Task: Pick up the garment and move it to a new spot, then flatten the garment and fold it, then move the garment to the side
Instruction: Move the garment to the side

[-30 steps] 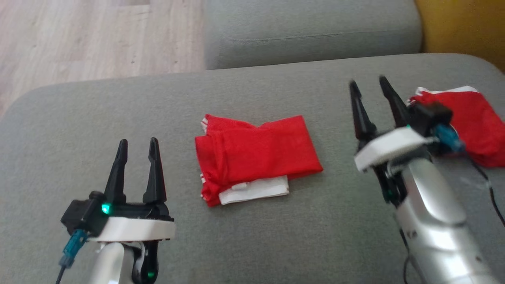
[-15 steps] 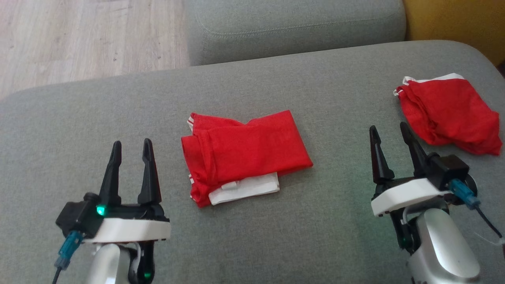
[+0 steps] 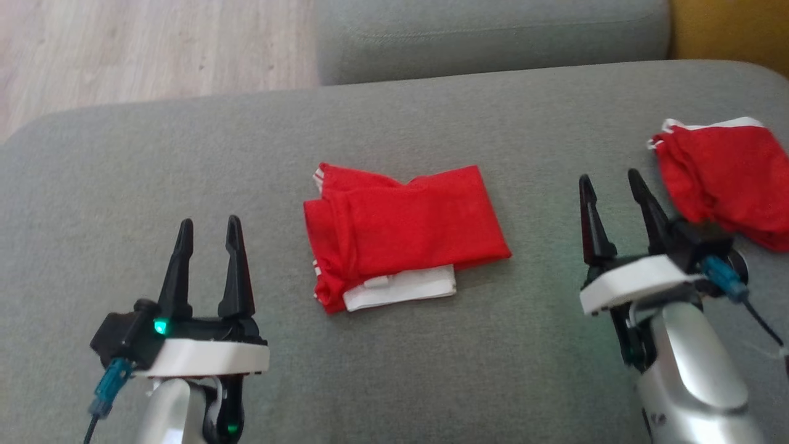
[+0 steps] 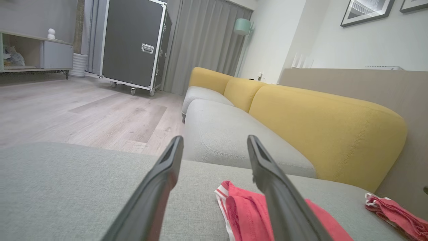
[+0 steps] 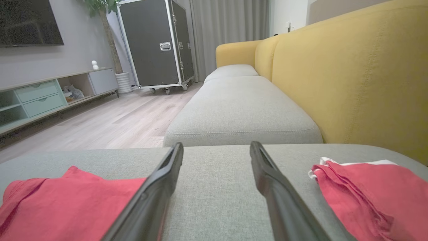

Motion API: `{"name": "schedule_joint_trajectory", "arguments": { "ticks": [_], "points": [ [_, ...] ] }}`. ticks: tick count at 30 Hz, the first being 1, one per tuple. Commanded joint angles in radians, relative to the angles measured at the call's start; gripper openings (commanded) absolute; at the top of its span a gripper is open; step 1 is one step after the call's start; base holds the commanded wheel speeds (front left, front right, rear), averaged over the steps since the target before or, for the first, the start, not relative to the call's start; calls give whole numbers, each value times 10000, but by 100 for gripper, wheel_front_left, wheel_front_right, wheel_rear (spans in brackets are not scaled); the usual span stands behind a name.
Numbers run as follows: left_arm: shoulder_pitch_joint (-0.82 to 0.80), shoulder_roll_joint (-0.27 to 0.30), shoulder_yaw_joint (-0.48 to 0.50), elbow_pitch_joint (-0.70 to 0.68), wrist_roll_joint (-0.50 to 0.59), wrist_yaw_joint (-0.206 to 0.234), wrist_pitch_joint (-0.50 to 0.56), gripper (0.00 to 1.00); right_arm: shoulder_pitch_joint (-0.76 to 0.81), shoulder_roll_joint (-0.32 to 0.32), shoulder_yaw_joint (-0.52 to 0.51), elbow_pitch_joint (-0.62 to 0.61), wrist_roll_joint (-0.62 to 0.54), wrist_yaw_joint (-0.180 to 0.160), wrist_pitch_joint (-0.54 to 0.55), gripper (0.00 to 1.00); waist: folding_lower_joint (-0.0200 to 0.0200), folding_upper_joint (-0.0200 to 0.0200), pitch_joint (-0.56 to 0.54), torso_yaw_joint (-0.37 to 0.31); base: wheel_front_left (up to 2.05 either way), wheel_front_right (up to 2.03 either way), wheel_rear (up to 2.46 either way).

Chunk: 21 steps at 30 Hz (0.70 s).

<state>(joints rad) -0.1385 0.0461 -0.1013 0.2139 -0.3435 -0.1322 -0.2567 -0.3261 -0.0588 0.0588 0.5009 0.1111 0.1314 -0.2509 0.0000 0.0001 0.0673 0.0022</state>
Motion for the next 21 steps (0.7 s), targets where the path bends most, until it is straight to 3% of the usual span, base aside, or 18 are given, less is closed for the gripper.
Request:
{"name": "schedule_joint_trajectory", "arguments": {
  "ticks": [1,9,21],
  "points": [
    [-486,41,241,-282,5,22,-51,100,-504,84,245,-233,-94,-7,-82,100,0,-1,107,126,0,0,0],
    [-838,41,-86,-188,-40,18,-51,100,-1651,85,871,1558,611,-7,744,100,0,-1,616,889,0,0,0],
    [-1196,41,-496,-15,-238,17,-51,100,-2792,85,2330,4630,2728,-7,1529,100,0,-1,1122,1754,0,0,0]
  ]
}}
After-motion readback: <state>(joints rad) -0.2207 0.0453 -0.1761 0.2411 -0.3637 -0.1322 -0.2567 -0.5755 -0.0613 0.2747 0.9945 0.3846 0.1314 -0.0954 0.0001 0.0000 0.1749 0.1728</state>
